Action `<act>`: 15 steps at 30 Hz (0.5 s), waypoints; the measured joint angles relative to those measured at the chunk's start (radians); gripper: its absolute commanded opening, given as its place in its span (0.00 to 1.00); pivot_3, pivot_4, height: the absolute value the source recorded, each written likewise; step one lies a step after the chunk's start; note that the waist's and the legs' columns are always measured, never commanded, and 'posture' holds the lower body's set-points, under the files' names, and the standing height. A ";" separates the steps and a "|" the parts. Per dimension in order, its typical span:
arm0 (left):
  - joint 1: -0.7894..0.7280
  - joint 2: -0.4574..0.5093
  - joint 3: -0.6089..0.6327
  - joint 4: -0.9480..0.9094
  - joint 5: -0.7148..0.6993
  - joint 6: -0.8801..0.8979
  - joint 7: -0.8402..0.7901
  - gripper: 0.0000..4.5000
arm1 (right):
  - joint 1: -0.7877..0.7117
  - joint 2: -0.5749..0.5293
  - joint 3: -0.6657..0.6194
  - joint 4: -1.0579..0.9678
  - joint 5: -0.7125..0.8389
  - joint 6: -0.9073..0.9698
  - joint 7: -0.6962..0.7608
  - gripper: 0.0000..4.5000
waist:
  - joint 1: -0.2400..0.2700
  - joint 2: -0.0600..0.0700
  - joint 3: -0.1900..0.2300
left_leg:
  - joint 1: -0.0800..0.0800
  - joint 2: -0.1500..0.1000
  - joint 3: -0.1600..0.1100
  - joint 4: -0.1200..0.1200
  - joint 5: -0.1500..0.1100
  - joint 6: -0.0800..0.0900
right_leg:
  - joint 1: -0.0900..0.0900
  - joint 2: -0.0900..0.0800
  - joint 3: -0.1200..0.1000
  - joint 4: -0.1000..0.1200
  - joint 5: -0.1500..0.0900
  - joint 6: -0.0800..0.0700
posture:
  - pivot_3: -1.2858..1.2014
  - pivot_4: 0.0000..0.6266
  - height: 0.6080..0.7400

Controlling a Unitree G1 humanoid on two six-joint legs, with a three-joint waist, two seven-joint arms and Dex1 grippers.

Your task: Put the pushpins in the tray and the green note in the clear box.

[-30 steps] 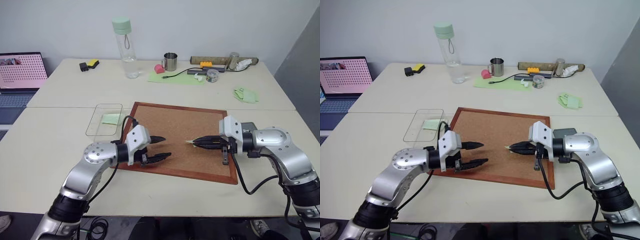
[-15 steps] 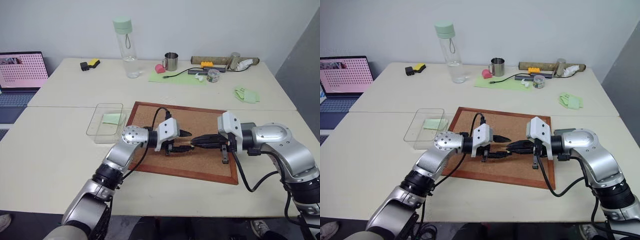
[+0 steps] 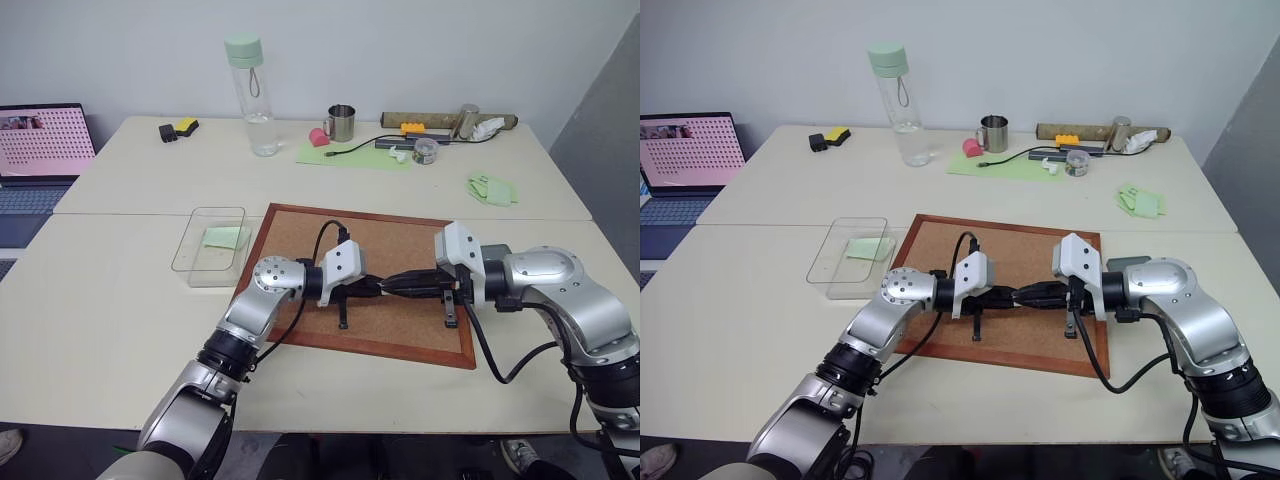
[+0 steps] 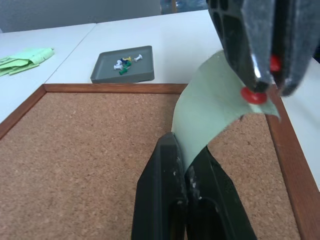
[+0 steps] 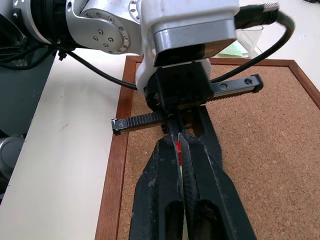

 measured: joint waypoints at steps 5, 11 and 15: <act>0.027 0.005 0.000 -0.022 0.002 -0.002 0.005 0.00 | -0.010 0.007 -0.003 0.005 0.005 0.004 -0.012 0.00 | 0.000 0.000 0.000 | 0.000 0.000 0.000 0.000 0.000 0.000 | 0.000 0.000 0.000 0.000 0.000 0.000 | 0.52 0.24 1.00; 0.061 0.001 0.000 -0.045 0.014 -0.021 0.048 0.00 | -0.048 0.020 -0.057 0.013 0.070 0.083 -0.051 0.00 | 0.001 0.000 0.000 | 0.000 0.000 0.000 0.000 0.000 0.000 | 0.000 0.000 0.000 0.000 0.000 0.000 | 0.52 0.24 1.00; 0.083 -0.003 0.000 -0.065 0.024 -0.022 0.074 0.00 | -0.071 0.012 -0.111 0.013 0.116 0.152 -0.076 0.00 | 0.001 0.000 0.000 | 0.000 0.000 0.000 0.000 0.000 0.000 | 0.000 0.000 0.000 0.000 0.000 0.000 | 0.52 0.24 1.00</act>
